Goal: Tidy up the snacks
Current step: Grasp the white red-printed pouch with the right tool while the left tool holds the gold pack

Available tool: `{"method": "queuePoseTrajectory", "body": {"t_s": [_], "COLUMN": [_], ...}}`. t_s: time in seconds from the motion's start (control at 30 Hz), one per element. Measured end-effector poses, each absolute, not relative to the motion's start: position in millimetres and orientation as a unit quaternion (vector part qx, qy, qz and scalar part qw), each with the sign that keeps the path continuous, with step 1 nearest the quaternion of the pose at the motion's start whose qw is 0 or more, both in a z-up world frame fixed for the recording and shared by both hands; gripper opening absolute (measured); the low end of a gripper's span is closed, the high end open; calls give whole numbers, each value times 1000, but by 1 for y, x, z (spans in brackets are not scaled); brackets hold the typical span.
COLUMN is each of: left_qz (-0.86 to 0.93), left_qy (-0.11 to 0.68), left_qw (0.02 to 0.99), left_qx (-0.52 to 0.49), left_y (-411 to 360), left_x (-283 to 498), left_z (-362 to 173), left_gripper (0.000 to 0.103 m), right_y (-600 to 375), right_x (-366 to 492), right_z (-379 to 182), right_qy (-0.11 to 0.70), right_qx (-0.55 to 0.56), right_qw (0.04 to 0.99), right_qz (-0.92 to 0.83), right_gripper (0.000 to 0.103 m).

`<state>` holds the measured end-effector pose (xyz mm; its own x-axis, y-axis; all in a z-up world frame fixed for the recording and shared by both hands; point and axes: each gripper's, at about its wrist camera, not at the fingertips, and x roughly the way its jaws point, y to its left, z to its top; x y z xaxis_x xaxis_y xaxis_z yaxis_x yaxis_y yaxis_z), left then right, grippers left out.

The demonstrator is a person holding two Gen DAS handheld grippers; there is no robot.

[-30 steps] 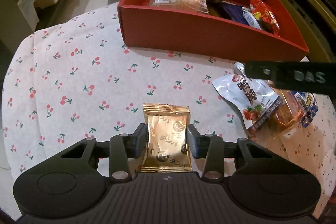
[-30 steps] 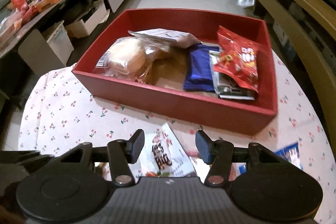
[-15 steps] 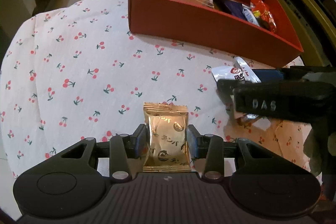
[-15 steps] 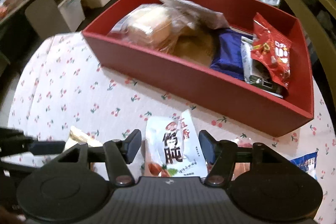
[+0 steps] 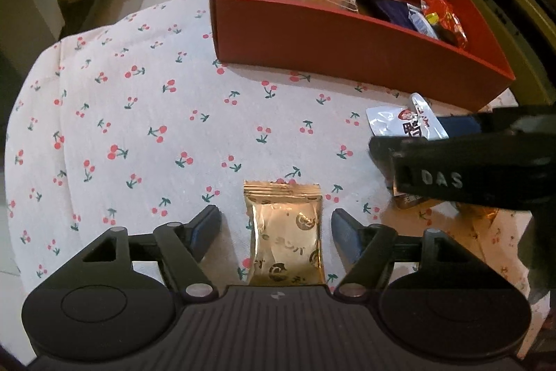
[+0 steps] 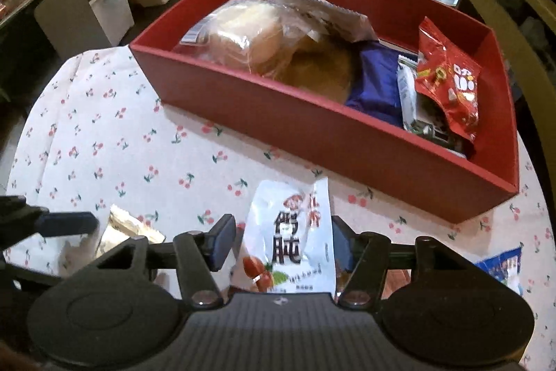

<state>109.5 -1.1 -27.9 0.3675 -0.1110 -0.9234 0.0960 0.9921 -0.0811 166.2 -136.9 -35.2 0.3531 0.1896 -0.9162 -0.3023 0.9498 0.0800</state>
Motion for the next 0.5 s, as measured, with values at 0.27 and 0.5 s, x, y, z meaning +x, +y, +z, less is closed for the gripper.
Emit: {"method": "queuePoseTrajectory", "body": {"t_s": [0.27,0.5], "left_qz": [-68,-79], "left_qy": [556,553], "left_qw": [828,829], "left_qx": [8,1], "left_y": [-4,-3], "left_x": [105,92], "left_z": [-24,-16], "left_gripper": [52,39], "right_y": [-129,-146], "right_x": [160,138], "right_z": [-33,-6], "right_qy": [537,524], "right_qx": [-81,-31], "right_qw": [829,839], "right_qz": [133,143], "right_gripper": [56,55]}}
